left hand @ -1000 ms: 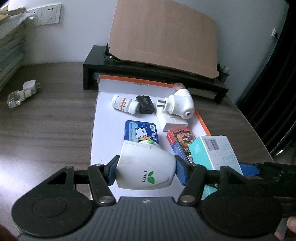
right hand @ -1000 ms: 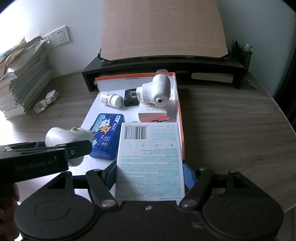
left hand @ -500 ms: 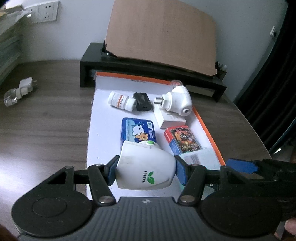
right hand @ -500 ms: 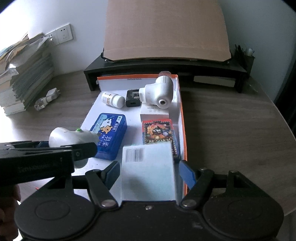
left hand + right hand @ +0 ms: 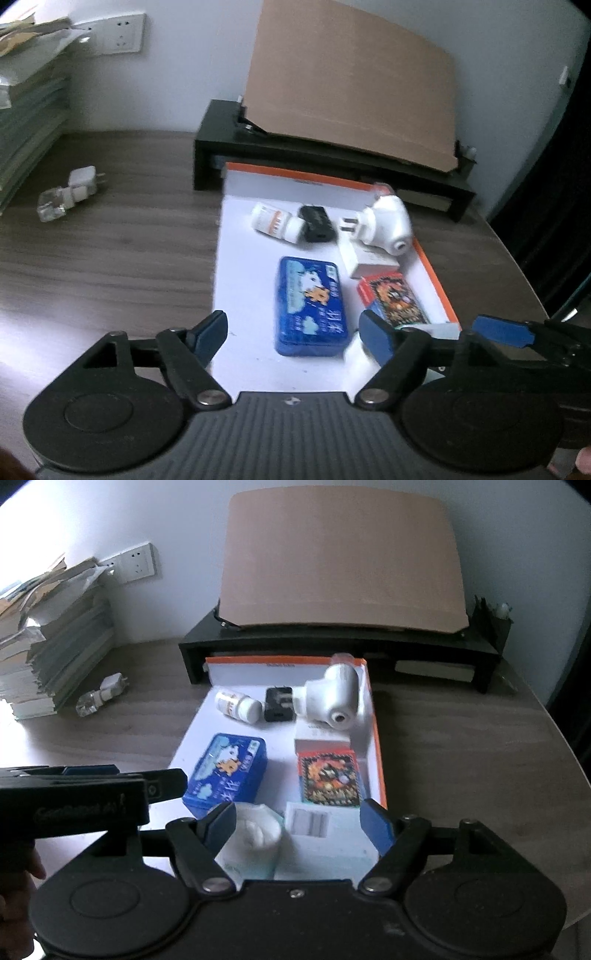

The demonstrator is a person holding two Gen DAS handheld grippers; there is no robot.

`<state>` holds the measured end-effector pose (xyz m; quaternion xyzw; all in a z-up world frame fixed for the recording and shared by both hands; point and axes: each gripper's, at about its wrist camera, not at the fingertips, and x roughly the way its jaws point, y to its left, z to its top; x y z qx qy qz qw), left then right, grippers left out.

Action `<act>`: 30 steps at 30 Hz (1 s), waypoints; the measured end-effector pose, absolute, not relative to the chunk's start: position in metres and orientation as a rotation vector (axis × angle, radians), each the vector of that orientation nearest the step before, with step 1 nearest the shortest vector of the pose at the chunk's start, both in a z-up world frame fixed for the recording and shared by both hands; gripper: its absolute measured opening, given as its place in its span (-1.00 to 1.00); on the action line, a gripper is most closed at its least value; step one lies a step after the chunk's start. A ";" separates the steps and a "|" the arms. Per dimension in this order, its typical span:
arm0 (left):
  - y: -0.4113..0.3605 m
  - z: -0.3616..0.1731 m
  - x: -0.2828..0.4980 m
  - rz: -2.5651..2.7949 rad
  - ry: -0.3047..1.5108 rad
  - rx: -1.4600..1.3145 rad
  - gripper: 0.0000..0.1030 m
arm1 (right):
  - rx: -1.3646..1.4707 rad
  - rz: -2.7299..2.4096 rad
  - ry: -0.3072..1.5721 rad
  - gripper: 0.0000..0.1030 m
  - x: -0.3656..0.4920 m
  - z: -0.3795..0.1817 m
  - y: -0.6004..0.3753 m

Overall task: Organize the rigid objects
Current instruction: 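Lower and release the white device with the left gripper while the right releases the teal box, then grasp the glass refill bottle with white cap with the left gripper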

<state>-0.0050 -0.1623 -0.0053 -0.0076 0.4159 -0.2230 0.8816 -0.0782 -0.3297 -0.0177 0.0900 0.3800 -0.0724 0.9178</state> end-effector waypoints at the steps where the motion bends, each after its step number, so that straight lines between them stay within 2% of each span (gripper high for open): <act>1: -0.159 -0.004 -0.003 -0.456 0.866 -0.019 0.57 | 0.182 -0.146 0.779 0.72 -0.076 -0.017 -0.328; 15: -0.110 0.002 0.022 -0.360 0.851 -0.063 0.62 | 0.139 -0.081 0.751 0.73 -0.037 -0.011 -0.282; 24: -0.063 -0.001 0.049 -0.270 0.829 -0.093 0.71 | 0.130 -0.023 0.745 0.73 -0.001 -0.011 -0.240; 30: -0.023 -0.012 0.078 -0.156 0.824 -0.113 0.84 | 0.134 -0.001 0.760 0.73 0.023 -0.016 -0.215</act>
